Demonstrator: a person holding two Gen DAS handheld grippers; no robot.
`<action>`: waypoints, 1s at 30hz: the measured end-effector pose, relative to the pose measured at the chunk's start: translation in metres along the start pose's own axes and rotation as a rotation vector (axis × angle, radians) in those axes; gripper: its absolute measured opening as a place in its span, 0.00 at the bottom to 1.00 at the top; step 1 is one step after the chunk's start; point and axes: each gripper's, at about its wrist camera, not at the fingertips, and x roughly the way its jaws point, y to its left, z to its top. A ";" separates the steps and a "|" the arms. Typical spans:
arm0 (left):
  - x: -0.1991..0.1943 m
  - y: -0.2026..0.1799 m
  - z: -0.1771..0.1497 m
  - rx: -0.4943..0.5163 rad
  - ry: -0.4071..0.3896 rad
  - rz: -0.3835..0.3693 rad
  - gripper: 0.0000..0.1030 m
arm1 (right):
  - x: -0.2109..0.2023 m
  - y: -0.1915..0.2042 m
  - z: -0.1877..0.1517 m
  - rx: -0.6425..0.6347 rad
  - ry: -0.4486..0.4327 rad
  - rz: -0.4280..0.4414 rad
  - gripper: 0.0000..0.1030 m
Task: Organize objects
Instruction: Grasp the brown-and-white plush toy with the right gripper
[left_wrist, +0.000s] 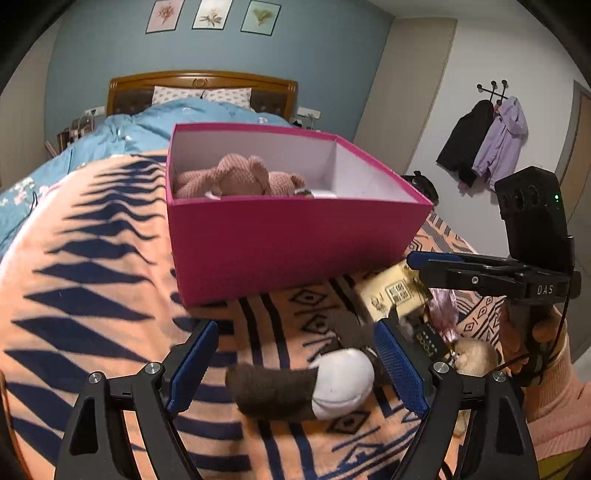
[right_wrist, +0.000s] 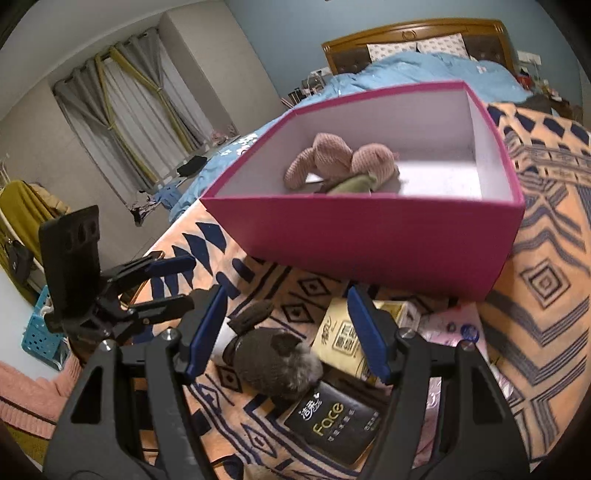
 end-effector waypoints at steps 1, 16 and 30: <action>0.001 0.000 -0.003 -0.006 0.004 -0.007 0.85 | 0.001 0.001 -0.003 0.001 0.000 -0.002 0.67; 0.013 -0.016 -0.017 0.017 0.063 -0.025 0.85 | 0.022 0.019 -0.031 -0.058 0.062 0.007 0.67; 0.006 -0.011 -0.042 0.004 0.113 -0.016 0.85 | 0.040 0.029 -0.049 -0.081 0.121 0.038 0.56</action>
